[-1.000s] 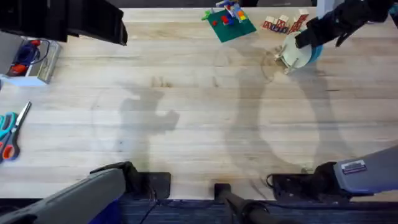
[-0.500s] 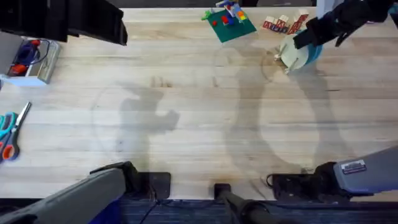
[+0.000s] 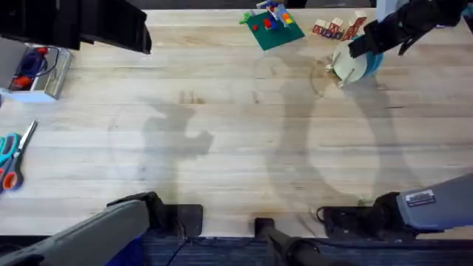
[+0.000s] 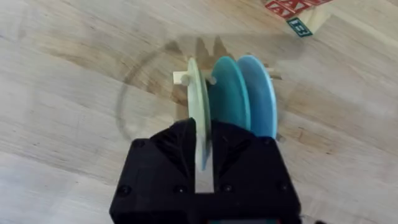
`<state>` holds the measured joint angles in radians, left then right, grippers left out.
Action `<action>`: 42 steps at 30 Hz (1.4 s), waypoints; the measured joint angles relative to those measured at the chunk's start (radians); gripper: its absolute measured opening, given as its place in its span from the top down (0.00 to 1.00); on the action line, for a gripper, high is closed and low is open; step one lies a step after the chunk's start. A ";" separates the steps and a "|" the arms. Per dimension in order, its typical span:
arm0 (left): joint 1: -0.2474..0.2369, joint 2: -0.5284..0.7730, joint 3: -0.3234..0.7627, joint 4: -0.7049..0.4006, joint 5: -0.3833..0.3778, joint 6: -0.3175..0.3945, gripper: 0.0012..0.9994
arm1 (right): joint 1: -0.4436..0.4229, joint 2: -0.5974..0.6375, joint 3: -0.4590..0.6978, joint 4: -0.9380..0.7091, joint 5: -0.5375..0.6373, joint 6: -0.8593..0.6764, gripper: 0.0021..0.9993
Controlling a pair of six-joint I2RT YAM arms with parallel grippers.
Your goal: Pick up the plates from the table one by one and place each into a slot on the dish rack.
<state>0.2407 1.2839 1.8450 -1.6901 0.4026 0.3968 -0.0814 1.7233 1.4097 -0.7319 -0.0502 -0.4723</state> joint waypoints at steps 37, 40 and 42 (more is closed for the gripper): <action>0.000 0.000 0.000 0.000 0.000 0.000 0.01 | 0.000 -0.691 0.000 -0.304 -0.004 -0.004 0.00; 0.000 0.000 0.000 0.000 0.000 0.000 0.01 | 0.000 -0.736 0.000 -0.347 -0.003 -0.004 0.00; 0.000 0.000 0.000 0.000 0.000 0.000 0.01 | 0.000 -0.760 0.000 -0.378 -0.004 -0.004 0.00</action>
<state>0.2408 1.2837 1.8450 -1.6901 0.4026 0.3969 -0.0814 0.9634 1.4101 -1.1101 -0.0540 -0.4764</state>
